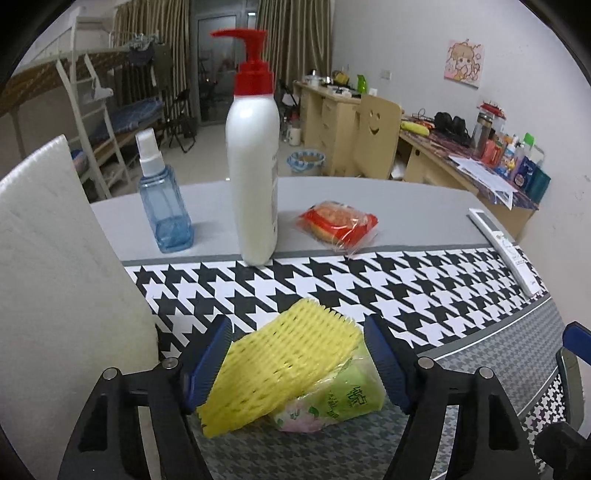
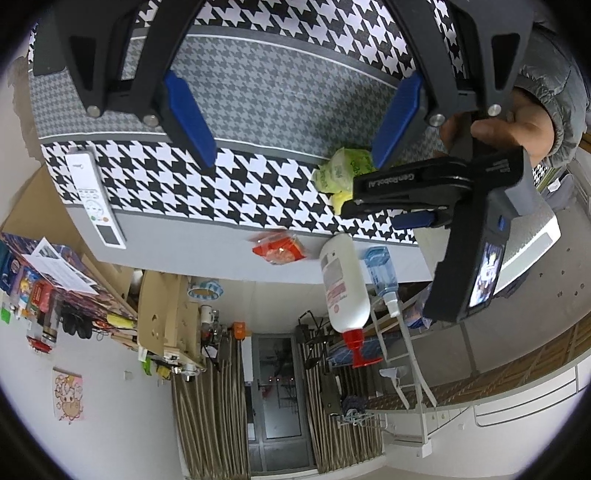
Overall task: Organize soft objects
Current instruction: 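Close the left tool on the green tissue pack and lift it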
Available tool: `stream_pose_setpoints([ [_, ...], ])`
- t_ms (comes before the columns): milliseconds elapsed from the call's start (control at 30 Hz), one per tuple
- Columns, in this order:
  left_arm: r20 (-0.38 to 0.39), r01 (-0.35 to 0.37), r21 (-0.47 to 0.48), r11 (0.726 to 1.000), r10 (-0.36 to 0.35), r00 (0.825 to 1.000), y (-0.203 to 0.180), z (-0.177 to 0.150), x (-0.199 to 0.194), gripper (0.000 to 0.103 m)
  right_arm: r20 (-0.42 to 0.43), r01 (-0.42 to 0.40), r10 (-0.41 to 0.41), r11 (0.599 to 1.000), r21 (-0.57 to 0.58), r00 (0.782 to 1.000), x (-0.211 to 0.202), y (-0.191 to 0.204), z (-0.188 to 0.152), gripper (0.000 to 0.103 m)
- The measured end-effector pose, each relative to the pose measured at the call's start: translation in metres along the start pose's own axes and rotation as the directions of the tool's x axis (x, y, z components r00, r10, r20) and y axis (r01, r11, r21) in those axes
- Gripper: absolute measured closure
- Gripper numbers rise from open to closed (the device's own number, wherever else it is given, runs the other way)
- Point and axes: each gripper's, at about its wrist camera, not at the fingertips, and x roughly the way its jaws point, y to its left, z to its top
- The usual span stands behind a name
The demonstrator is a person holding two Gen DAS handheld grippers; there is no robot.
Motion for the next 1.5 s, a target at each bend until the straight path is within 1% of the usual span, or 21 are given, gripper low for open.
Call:
stream_pose_setpoints([
  [100,-0.016,-0.011,-0.003,1.0,0.011,1.0,0.001,0.0,0.004,0.028,-0.009,-0.002,0.002,1.0,-0.001,1.0,0.004,0.0,-0.001,0.014],
  [200,-0.037,-0.002,-0.005,1.0,0.002,0.999,0.002,-0.002,0.011,0.028,-0.017,-0.005,0.005,1.0,-0.002,1.0,0.007,0.001,0.0,0.014],
  [267,-0.053,-0.008,-0.005,1.0,0.008,0.999,0.003,-0.003,0.015,0.033,-0.015,-0.009,0.009,1.0,-0.001,1.0,0.007,0.001,-0.001,0.014],
  [333,-0.07,-0.018,0.015,1.0,0.019,0.997,0.001,-0.005,0.021,0.048,-0.014,-0.009,0.009,1.0,0.002,1.0,0.007,0.001,-0.001,0.014],
  [400,-0.11,0.0,0.024,1.0,0.002,0.994,-0.001,-0.007,0.027,0.056,-0.015,-0.004,0.004,1.0,0.007,1.0,0.007,0.0,-0.001,0.014],
  [433,-0.133,0.007,0.028,1.0,-0.003,0.991,-0.002,-0.009,0.031,0.058,-0.016,-0.003,0.003,1.0,0.009,1.0,0.007,0.0,-0.001,0.014],
  [467,-0.126,0.0,0.036,0.999,0.005,0.992,-0.004,-0.01,0.03,0.058,-0.016,-0.002,0.002,1.0,0.011,1.0,0.007,0.0,-0.002,0.014],
  [500,-0.123,-0.006,0.043,0.999,0.011,0.992,-0.004,-0.01,0.029,0.061,-0.016,-0.002,0.002,1.0,0.013,1.0,0.006,-0.001,-0.003,0.014],
  [600,-0.137,0.007,0.035,0.999,-0.003,0.991,-0.004,-0.013,0.026,0.068,-0.016,0.001,-0.001,1.0,0.017,1.0,0.004,-0.001,-0.005,0.014],
  [667,-0.139,0.017,0.038,0.999,-0.012,0.99,-0.005,-0.019,0.019,0.071,-0.012,0.001,-0.001,1.0,0.018,1.0,0.0,-0.001,-0.007,0.014],
  [733,-0.143,0.032,0.039,0.999,-0.026,0.989,-0.005,-0.025,0.013,0.077,-0.008,0.0,0.0,1.0,0.018,1.0,-0.003,-0.001,-0.009,0.014],
  [800,-0.173,0.086,0.029,0.996,-0.08,0.982,-0.006,-0.034,0.007,0.079,-0.008,-0.003,0.003,1.0,0.022,1.0,-0.004,-0.001,-0.011,0.014],
  [833,-0.172,0.1,0.03,0.994,-0.094,0.981,-0.008,-0.039,0.003,0.08,-0.009,-0.005,0.005,1.0,0.022,1.0,-0.005,-0.001,-0.012,0.014],
  [900,-0.142,0.092,0.05,0.994,-0.085,0.986,-0.012,-0.043,-0.007,0.081,-0.009,-0.004,0.005,1.0,0.019,1.0,-0.006,0.0,-0.014,0.014],
  [967,-0.111,0.1,0.069,0.993,-0.092,0.99,-0.015,-0.048,-0.018,0.081,-0.01,-0.006,0.007,1.0,0.018,1.0,-0.008,0.001,-0.016,0.014],
  [1133,-0.059,0.133,0.067,0.989,-0.129,0.99,-0.013,-0.053,-0.037,0.081,-0.011,-0.006,0.006,1.0,0.002,1.0,-0.011,0.004,-0.02,0.014],
  [1233,-0.038,0.138,0.079,0.987,-0.135,0.99,-0.012,-0.057,-0.045,0.081,-0.02,-0.005,0.006,1.0,0.0,1.0,-0.01,0.005,-0.022,0.014],
  [1333,-0.013,0.121,0.09,0.989,-0.12,0.993,-0.01,-0.061,-0.052,0.081,-0.029,-0.015,0.015,1.0,-0.006,0.999,-0.008,0.007,-0.023,0.014],
  [1400,-0.01,0.129,0.089,0.988,-0.128,0.992,-0.008,-0.066,-0.056,0.081,-0.034,-0.01,0.009,1.0,-0.015,0.999,-0.005,0.008,-0.024,0.014],
  [1467,-0.017,0.14,0.085,0.987,-0.139,0.99,-0.007,-0.071,-0.058,0.079,-0.04,-0.009,0.008,1.0,-0.02,0.999,-0.004,0.009,-0.022,0.014],
  [1500,-0.018,0.143,0.084,0.986,-0.142,0.99,-0.007,-0.072,-0.059,0.074,-0.04,-0.006,0.005,1.0,-0.022,0.999,-0.003,0.009,-0.021,0.014],
])
